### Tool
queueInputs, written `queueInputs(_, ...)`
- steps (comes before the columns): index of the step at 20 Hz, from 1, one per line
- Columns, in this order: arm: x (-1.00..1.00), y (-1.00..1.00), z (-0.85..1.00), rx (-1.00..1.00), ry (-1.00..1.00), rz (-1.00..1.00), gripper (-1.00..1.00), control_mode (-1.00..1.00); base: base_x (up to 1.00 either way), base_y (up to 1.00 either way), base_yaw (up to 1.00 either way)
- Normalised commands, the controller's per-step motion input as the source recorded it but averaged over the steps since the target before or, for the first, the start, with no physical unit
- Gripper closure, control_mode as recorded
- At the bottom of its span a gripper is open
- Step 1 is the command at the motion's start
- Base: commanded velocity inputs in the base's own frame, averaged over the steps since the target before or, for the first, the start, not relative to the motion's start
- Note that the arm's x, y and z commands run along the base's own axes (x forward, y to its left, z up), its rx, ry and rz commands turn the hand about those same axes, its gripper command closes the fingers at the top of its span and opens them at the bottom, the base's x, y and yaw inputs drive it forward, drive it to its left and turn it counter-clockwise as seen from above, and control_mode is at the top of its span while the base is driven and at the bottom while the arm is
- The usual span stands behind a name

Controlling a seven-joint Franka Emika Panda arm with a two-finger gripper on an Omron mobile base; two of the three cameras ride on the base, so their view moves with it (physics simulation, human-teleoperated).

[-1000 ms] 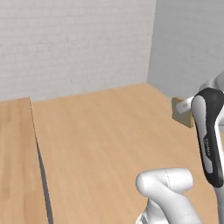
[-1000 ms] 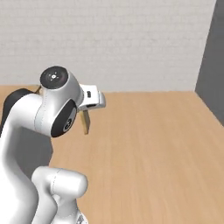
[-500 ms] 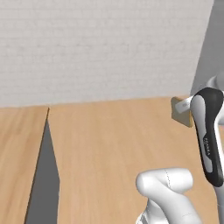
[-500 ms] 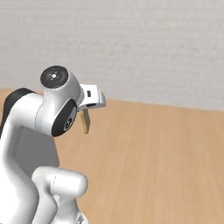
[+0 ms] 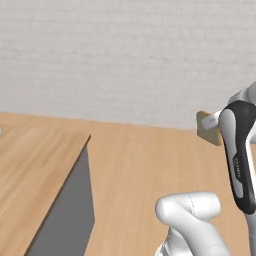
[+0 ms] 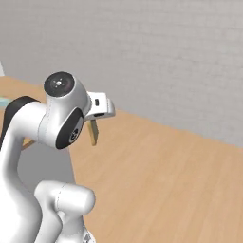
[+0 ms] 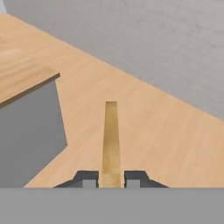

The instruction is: Start the toaster. Once the lever pops up, take the bread to the plate on the dining counter.

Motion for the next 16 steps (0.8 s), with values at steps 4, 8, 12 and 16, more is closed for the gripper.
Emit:
queueInputs(4, 0.0, 0.0, 0.0, 0.0, 0.0, 0.0, 1.0, 1.0, 1.0, -0.55, 0.57)
queueInputs(8, 0.0, 0.0, 0.0, 0.0, 0.0, 0.0, 1.0, 1.0, 1.0, -0.65, 0.56)
queueInputs(12, 0.0, 0.0, 0.0, 0.0, 0.0, 0.0, 1.0, 1.0, 1.0, -0.81, 0.54)
queueInputs(16, 0.0, 0.0, 0.0, 0.0, 0.0, 0.0, 1.0, 1.0, 1.0, -0.91, 0.53)
